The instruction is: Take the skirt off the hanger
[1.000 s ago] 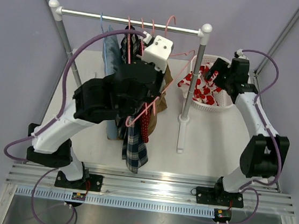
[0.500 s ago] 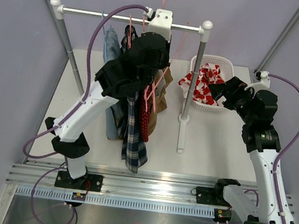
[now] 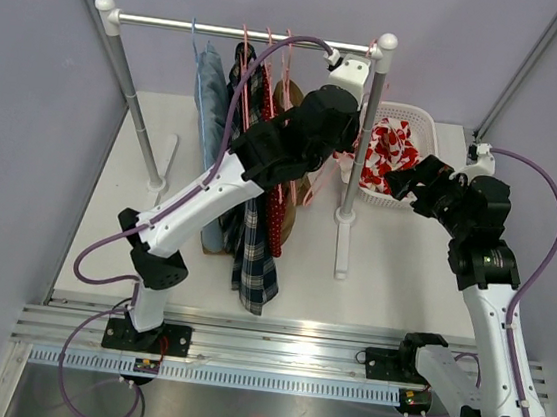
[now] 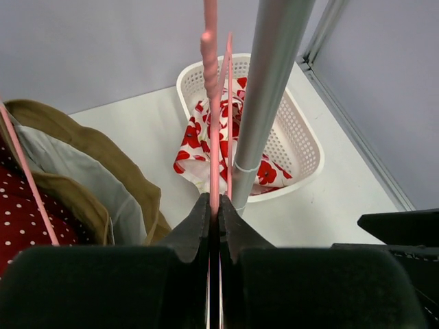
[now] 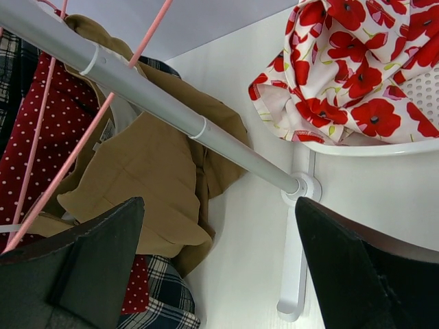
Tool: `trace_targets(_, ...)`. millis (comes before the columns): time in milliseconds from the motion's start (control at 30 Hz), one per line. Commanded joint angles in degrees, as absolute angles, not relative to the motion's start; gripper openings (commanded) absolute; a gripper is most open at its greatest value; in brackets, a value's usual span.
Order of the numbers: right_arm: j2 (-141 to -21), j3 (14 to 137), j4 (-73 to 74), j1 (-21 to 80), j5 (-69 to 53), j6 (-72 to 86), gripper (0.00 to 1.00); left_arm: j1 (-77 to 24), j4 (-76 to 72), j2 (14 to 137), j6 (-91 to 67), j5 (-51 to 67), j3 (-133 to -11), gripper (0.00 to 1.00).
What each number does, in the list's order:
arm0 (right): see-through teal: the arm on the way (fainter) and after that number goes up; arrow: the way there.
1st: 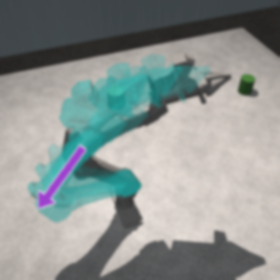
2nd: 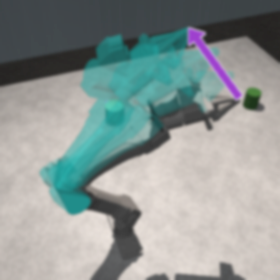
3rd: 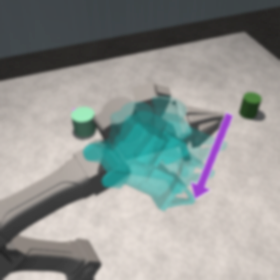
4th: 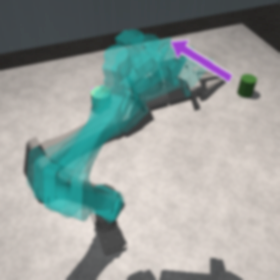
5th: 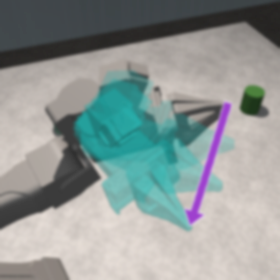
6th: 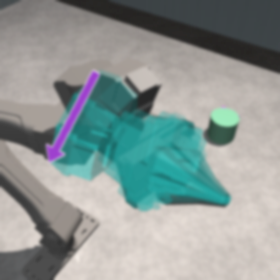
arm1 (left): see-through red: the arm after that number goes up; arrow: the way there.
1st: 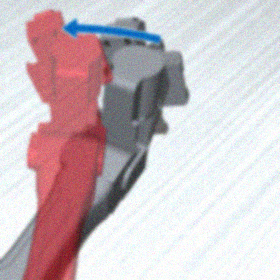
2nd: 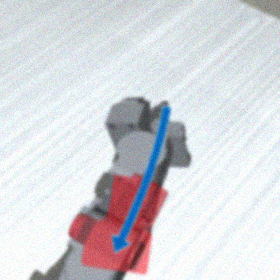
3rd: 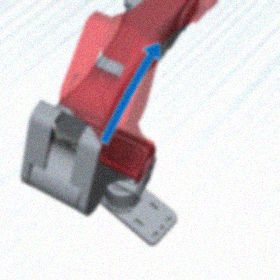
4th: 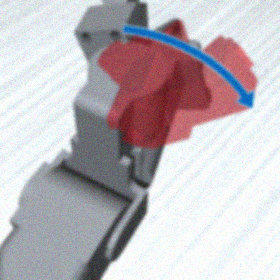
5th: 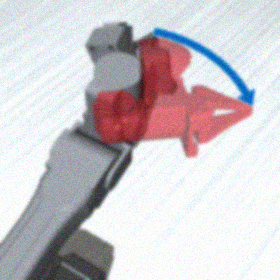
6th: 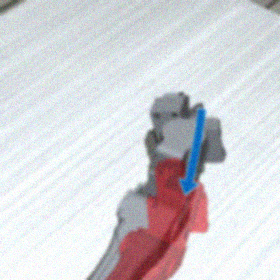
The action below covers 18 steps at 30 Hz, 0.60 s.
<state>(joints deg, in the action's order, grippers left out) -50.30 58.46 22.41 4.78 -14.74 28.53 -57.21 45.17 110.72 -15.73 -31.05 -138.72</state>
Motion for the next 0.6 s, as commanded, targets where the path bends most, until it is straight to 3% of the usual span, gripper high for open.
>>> trace_targets(0,-49.75,58.62,21.27,5.01,-16.61,28.57,1.00,-57.83,42.80,107.67,-17.58,-30.06,-137.64,0.24)
trace_targets(67,-49.48,58.71,21.62,5.01,-16.61,28.39,0.99,-58.09,43.24,106.62,-18.19,-30.15,-136.07,0.51)
trace_targets(133,-49.04,58.54,22.06,5.10,-16.35,28.13,1.00,-58.97,43.15,104.26,-18.28,-30.41,-134.57,0.70)
trace_targets(400,-47.64,57.13,23.03,5.01,-16.35,27.95,0.99,-62.93,45.09,94.49,-18.63,-35.86,-130.18,0.72)
trace_targets(567,-47.81,56.51,22.94,5.01,-16.79,28.04,0.99,-63.37,44.21,88.52,-17.58,-40.07,-125.34,0.59)
